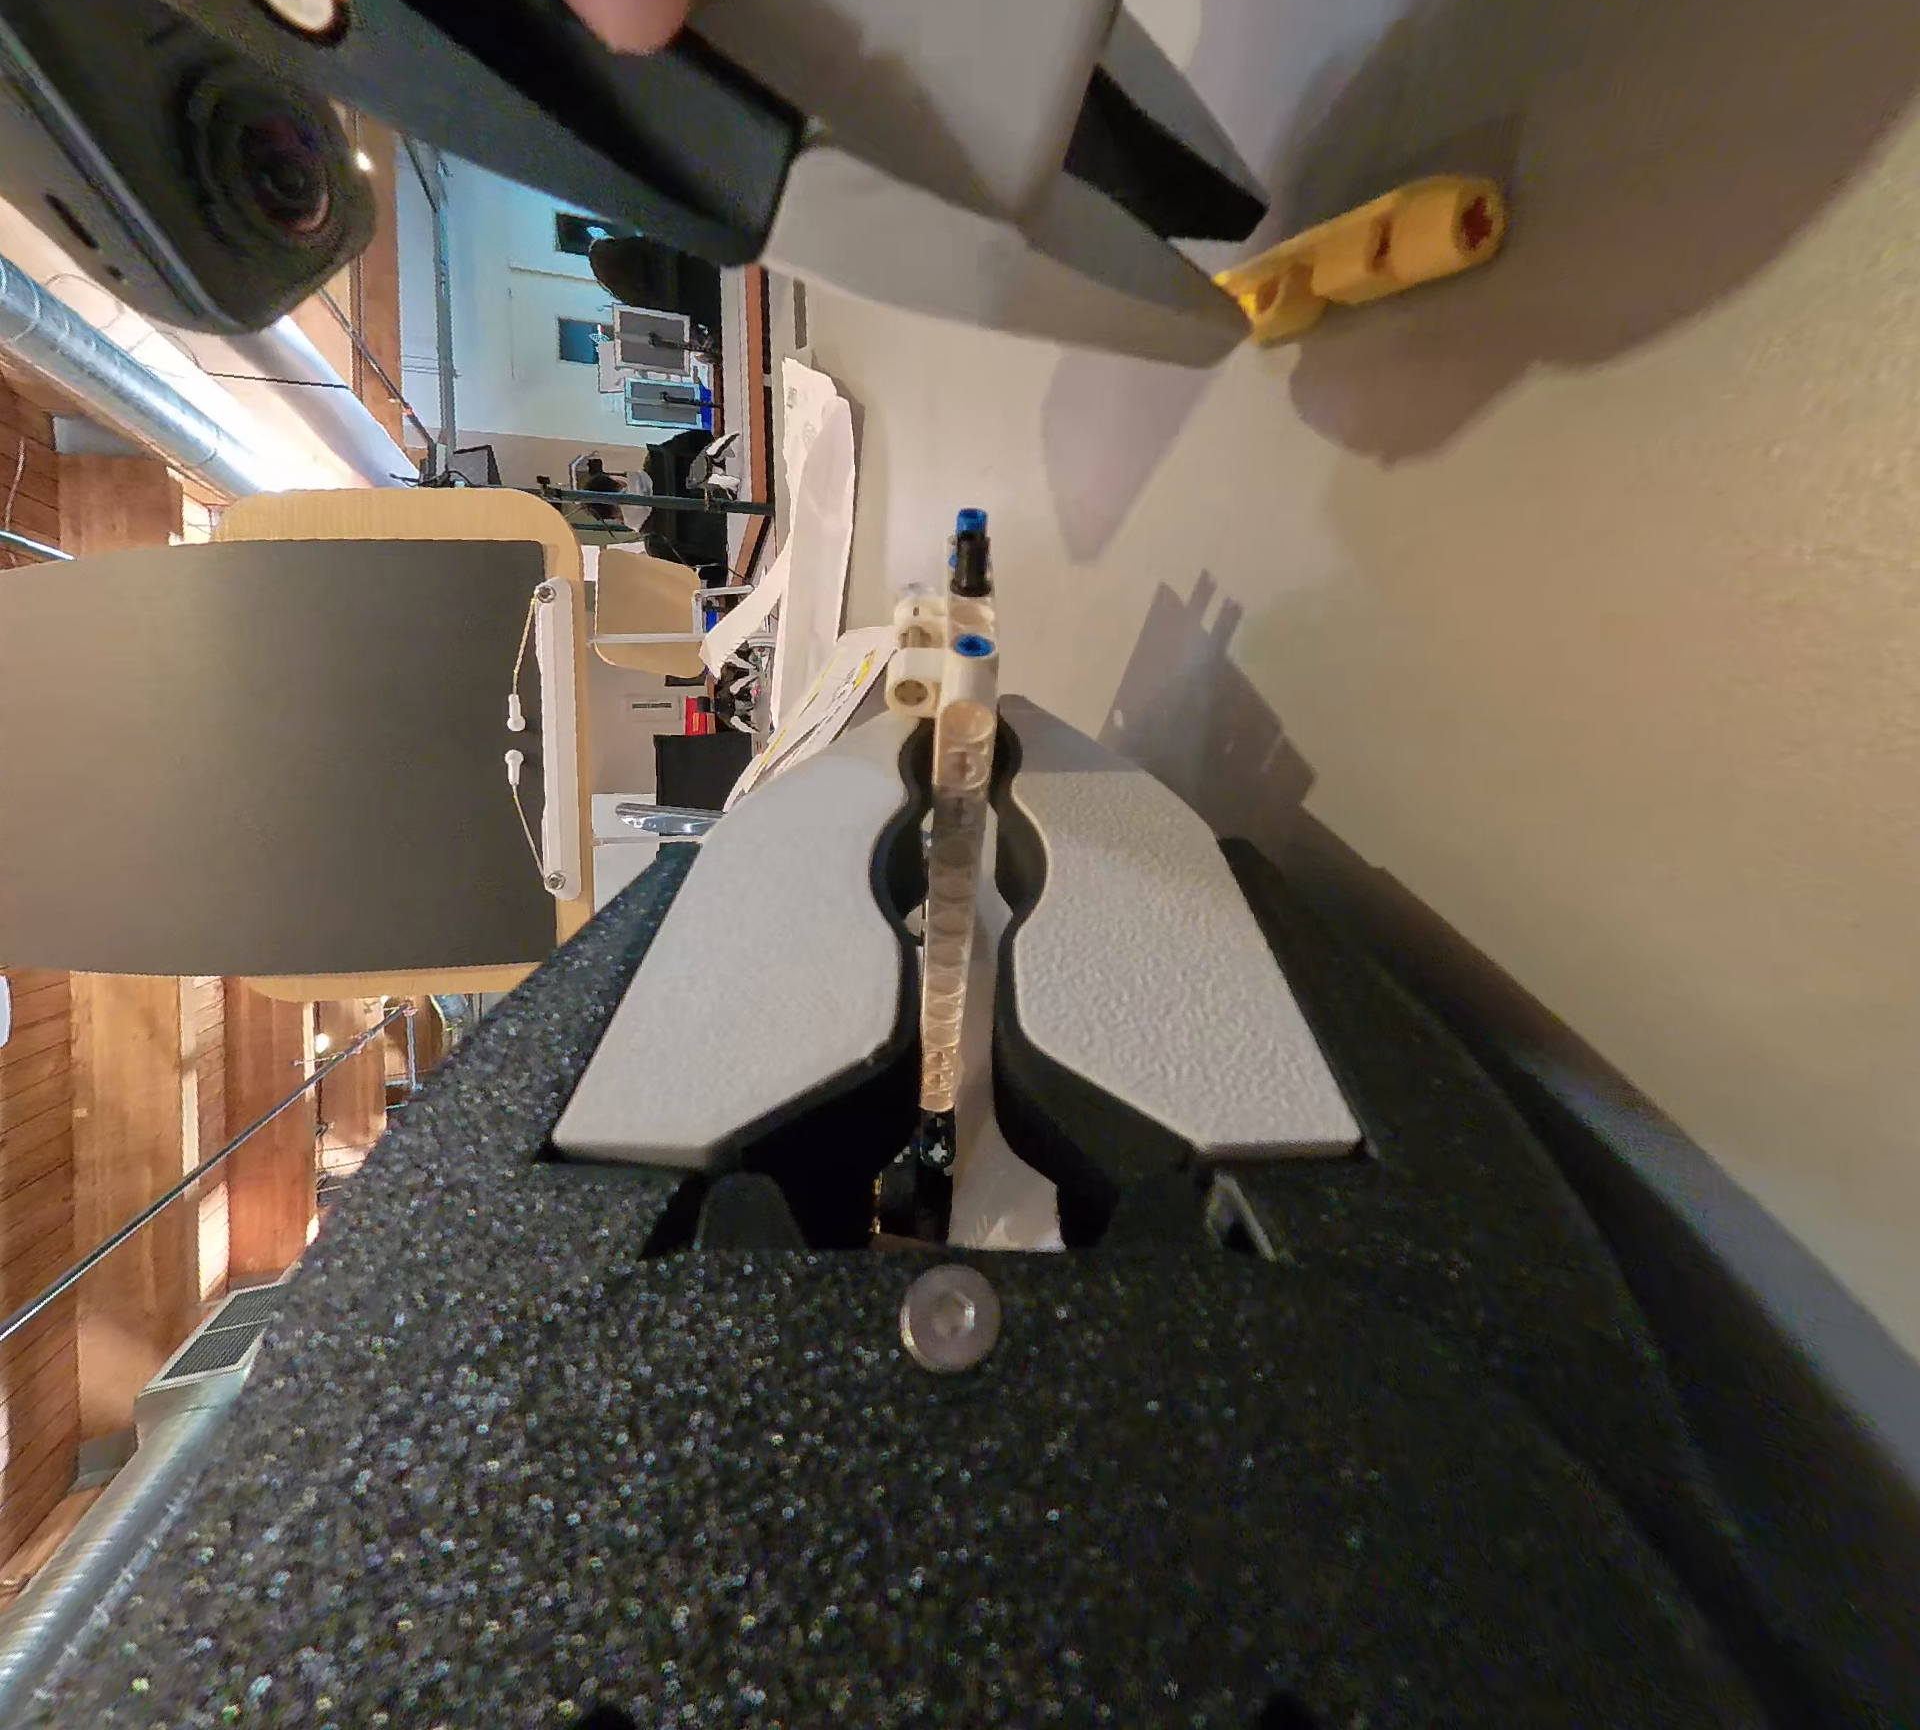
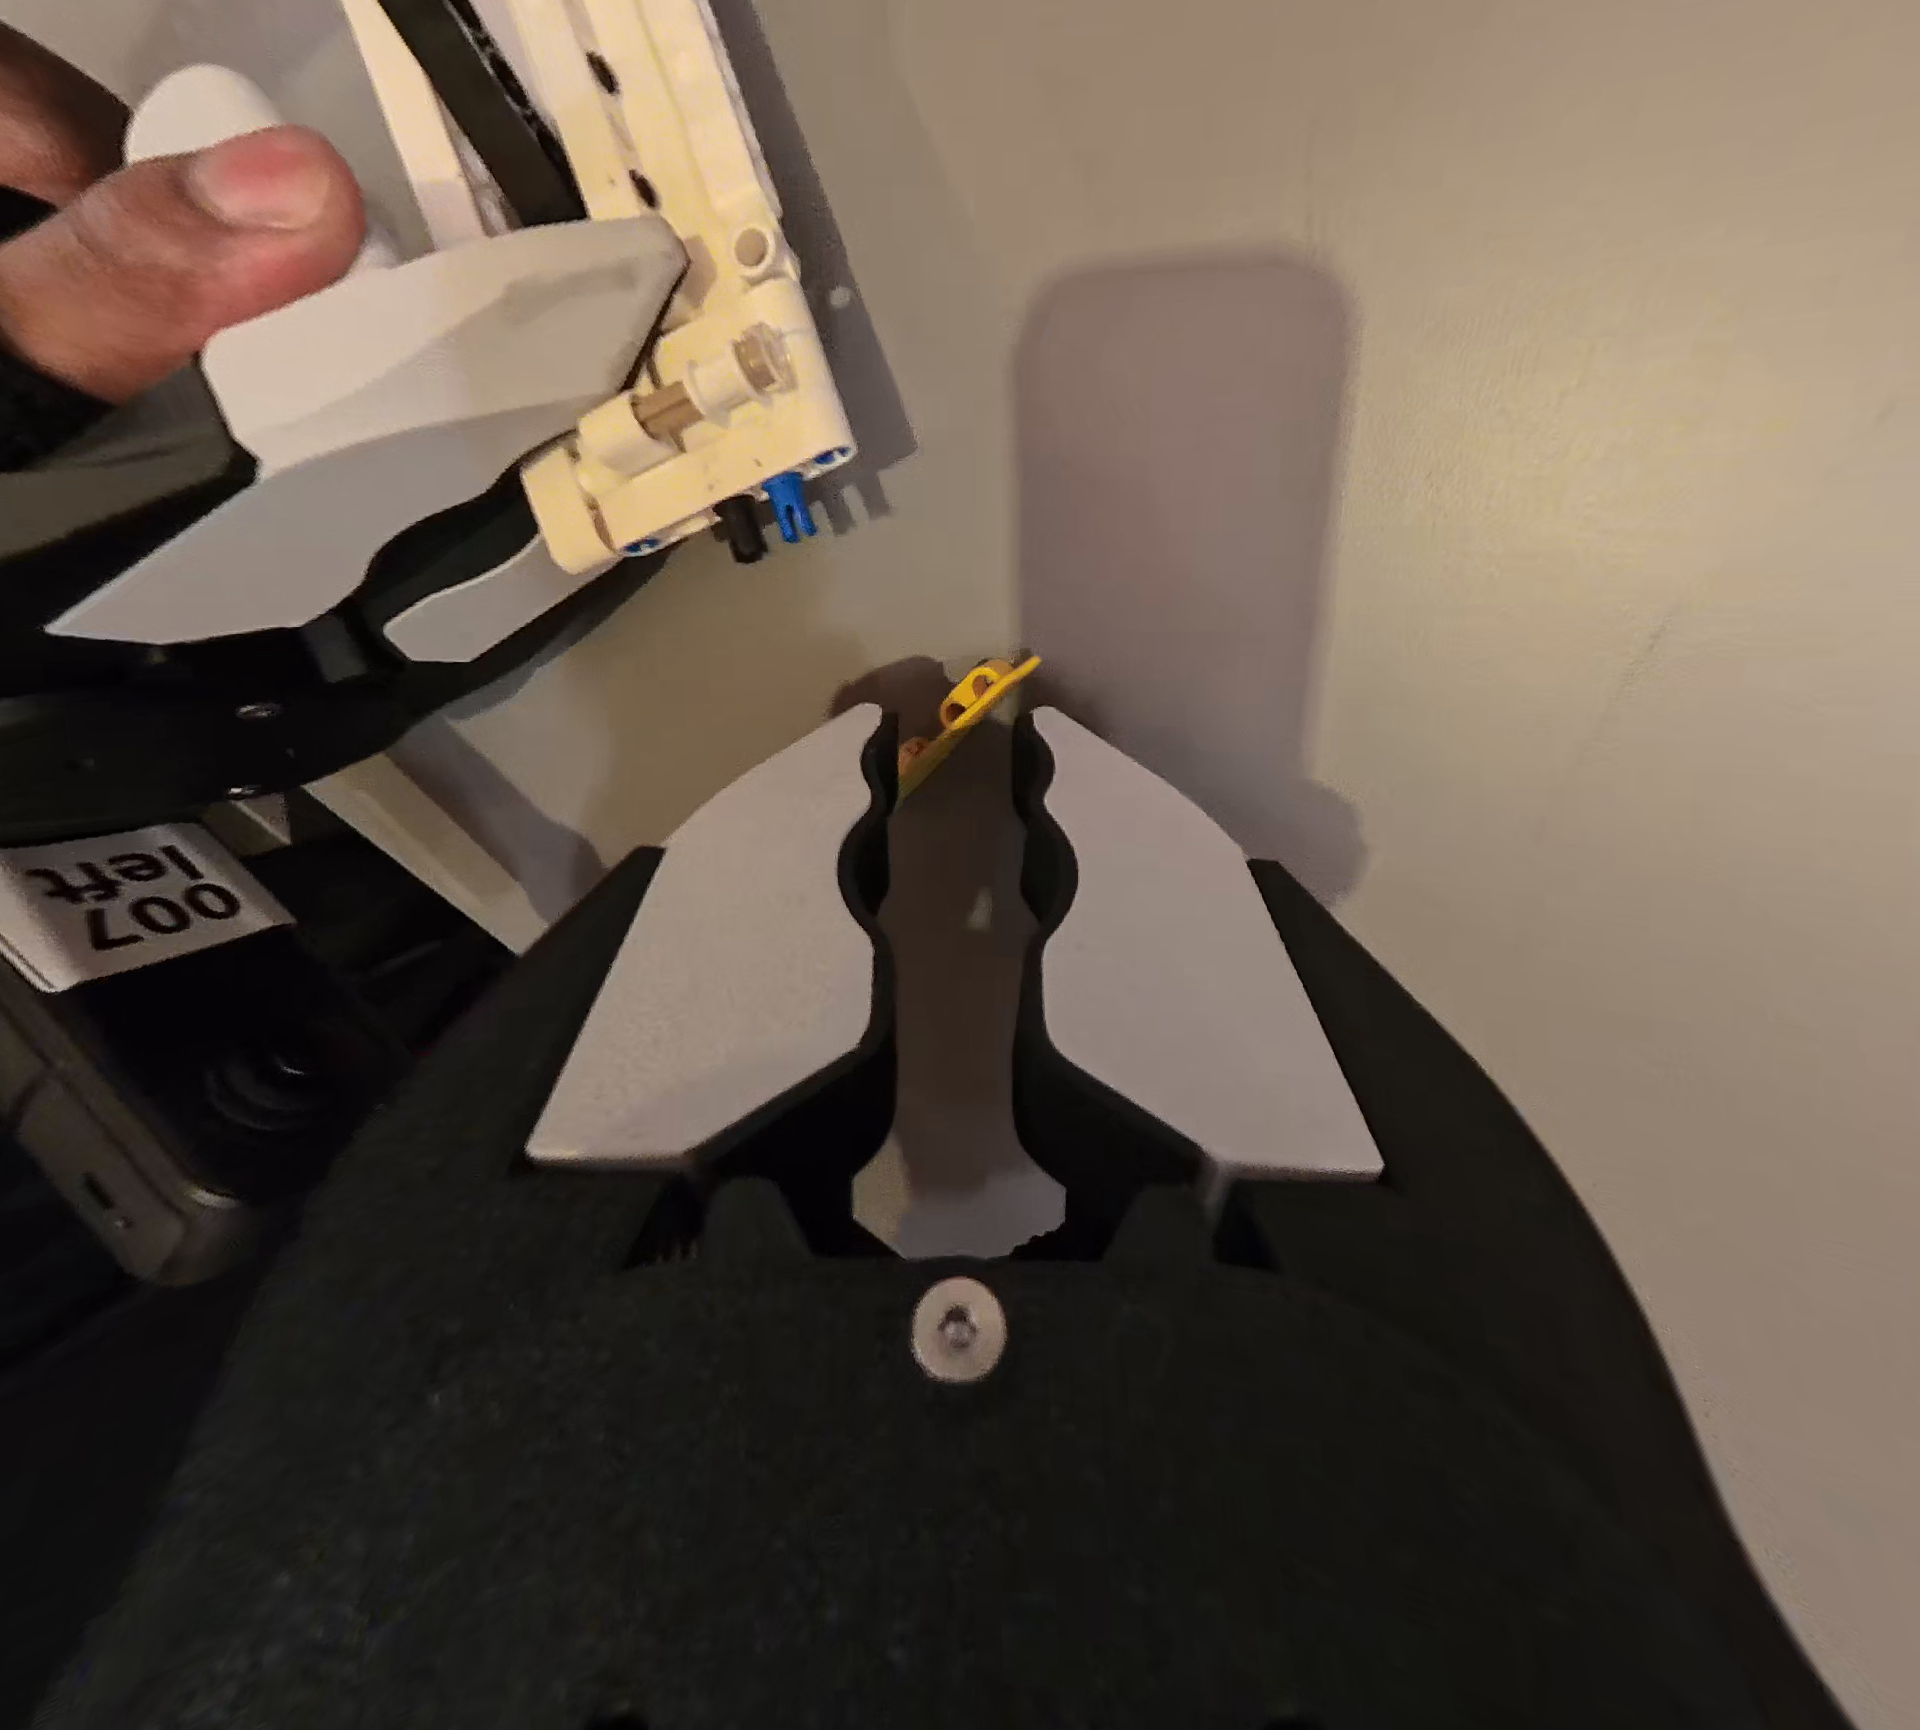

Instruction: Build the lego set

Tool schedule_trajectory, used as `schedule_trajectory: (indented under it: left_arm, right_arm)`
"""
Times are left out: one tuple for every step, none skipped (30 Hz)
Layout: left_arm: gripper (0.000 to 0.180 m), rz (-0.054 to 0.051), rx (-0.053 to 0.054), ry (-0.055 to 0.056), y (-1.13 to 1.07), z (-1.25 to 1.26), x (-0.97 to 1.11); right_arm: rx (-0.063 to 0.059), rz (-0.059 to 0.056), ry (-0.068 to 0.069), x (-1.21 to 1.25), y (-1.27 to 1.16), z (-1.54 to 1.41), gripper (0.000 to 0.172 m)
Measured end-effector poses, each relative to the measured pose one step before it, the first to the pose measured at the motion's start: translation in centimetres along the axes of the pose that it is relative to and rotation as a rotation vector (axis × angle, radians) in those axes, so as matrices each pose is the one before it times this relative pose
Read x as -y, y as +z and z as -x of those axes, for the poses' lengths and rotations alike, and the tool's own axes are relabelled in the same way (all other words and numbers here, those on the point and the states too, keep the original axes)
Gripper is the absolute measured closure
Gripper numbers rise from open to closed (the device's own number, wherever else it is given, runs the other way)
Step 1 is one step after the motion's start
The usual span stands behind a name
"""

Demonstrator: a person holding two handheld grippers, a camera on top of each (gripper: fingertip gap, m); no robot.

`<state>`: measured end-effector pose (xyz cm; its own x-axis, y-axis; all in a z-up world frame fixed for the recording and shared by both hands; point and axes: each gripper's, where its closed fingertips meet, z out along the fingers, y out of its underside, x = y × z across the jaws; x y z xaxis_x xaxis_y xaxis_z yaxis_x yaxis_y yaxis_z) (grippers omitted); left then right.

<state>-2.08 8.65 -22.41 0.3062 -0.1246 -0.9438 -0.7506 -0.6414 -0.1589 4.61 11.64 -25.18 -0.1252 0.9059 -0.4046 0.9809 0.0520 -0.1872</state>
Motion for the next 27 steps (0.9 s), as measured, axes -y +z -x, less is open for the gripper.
schedule_trajectory:
  left_arm:
    - [0.172,0.0005,-0.0010,0.0007,-0.009,-0.011,0.001]
    - [0.172,0.0001,-0.0005,0.0002,-0.008,-0.007,-0.008]
    - [0.172,-0.0002,-0.0003,0.0002,-0.009,0.006,-0.003]
    - [0.172,0.0003,-0.0003,0.0008,-0.002,0.002,-0.004]
    - [0.172,0.0011,-0.0002,0.0029,-0.011,-0.016,-0.004]
    - [0.172,0.0018,0.0001,0.0051,0.001,-0.023,-0.011]
    - [0.172,0.0020,0.0001,0.0068,0.010,-0.042,-0.003]
    - [0.172,0.0017,0.0004,0.0068,0.007,-0.026,-0.011]
    - [0.172,0.0009,-0.0010,0.0022,0.013,-0.033,-0.010]
    - [0.172,-0.0002,-0.0008,-0.0003,-0.001,-0.003,0.004]
    - [0.172,-0.0007,0.0004,-0.0010,-0.006,0.028,-0.001]
    - [0.172,-0.0005,0.0006,-0.0005,-0.011,0.023,-0.011]
    - [0.172,-0.0003,0.0000,-0.0009,-0.002,0.005,-0.008]
    - [0.172,0.0000,0.0000,-0.0005,-0.003,0.006,0.002]
    - [0.172,0.0003,0.0001,0.0011,0.008,0.002,0.001]
    - [0.172,0.0005,0.0003,0.0004,0.016,-0.008,-0.010]
    - [0.172,0.0003,0.0000,0.0000,-0.002,0.000,-0.004]
    - [0.172,0.0000,0.0005,0.0002,0.003,-0.001,-0.001]
    - [0.172,0.0001,0.0006,0.0001,-0.001,0.008,-0.002]
    - [0.172,0.0004,0.0001,0.0007,0.006,0.000,-0.014]
    - [0.173,0.0001,-0.0001,0.0003,0.009,-0.007,0.003]
    - [0.173,0.0003,0.0001,0.0006,0.011,-0.012,-0.001]
    - [0.172,0.0002,0.0001,0.0014,0.007,-0.017,-0.007]
    - [0.173,0.0002,-0.0002,0.0014,0.021,-0.017,-0.007]
    - [0.173,0.0005,0.0000,0.0016,0.013,-0.016,-0.004]
    - [0.172,0.0005,0.0002,0.0009,-0.001,-0.001,-0.008]
    - [0.172,0.0002,0.0000,0.0001,0.015,-0.005,-0.005]
  right_arm:
    - [0.0083,0.0031,0.0188,-0.026,0.115,0.023,0.150]
    - [0.0034,0.0060,0.0132,-0.043,0.165,-0.006,0.150]
    - [-0.0009,0.0023,0.0058,0.038,0.125,-0.006,0.153]
    - [-0.0072,-0.0006,-0.0005,0.110,0.056,-0.003,0.153]
    - [-0.0104,0.0023,-0.0053,0.082,0.010,-0.013,0.153]
    - [-0.0090,0.0032,-0.0055,0.057,0.024,-0.016,0.153]
    - [-0.0070,0.0027,-0.0048,0.032,0.019,-0.014,0.154]
    - [-0.0066,0.0040,-0.0061,0.012,0.027,-0.026,0.156]
    - [-0.0073,0.0058,-0.0078,-0.030,0.023,-0.038,0.157]
    - [-0.0060,0.0061,-0.0088,-0.043,0.019,-0.029,0.159]
    - [-0.0059,0.0070,-0.0091,-0.056,0.030,-0.037,0.161]
    - [-0.0006,0.0071,-0.0079,-0.078,0.019,0.026,0.162]
    - [0.0039,0.0088,-0.0081,-0.091,0.030,0.082,0.163]
    - [0.0015,0.0078,-0.0091,-0.064,0.003,0.034,0.163]
    - [-0.0015,0.0060,-0.0115,-0.013,-0.003,0.004,0.163]
    - [-0.0019,0.0056,-0.0120,0.012,-0.003,-0.018,0.163]
    - [-0.0014,0.0057,-0.0129,0.013,-0.013,-0.014,0.163]
    - [-0.0015,0.0051,-0.0132,0.026,-0.002,-0.001,0.163]
    - [-0.0025,0.0054,-0.0159,0.020,0.009,0.005,0.163]
    - [-0.0046,0.0057,-0.0180,0.018,-0.003,-0.003,0.163]
    - [-0.0066,0.0052,-0.0163,0.030,-0.010,-0.015,0.163]
    - [-0.0077,0.0044,-0.0137,0.022,0.002,-0.011,0.163]
    - [-0.0083,0.0039,-0.0118,0.026,-0.003,-0.023,0.163]
    - [-0.0099,0.0028,-0.0096,0.030,-0.013,-0.041,0.163]
    - [-0.0149,0.0025,-0.0089,0.009,0.010,-0.114,0.163]
    - [-0.0118,0.0000,-0.0088,0.023,-0.009,-0.077,0.163]
    - [-0.0081,0.0003,-0.0056,0.012,0.001,-0.031,0.163]
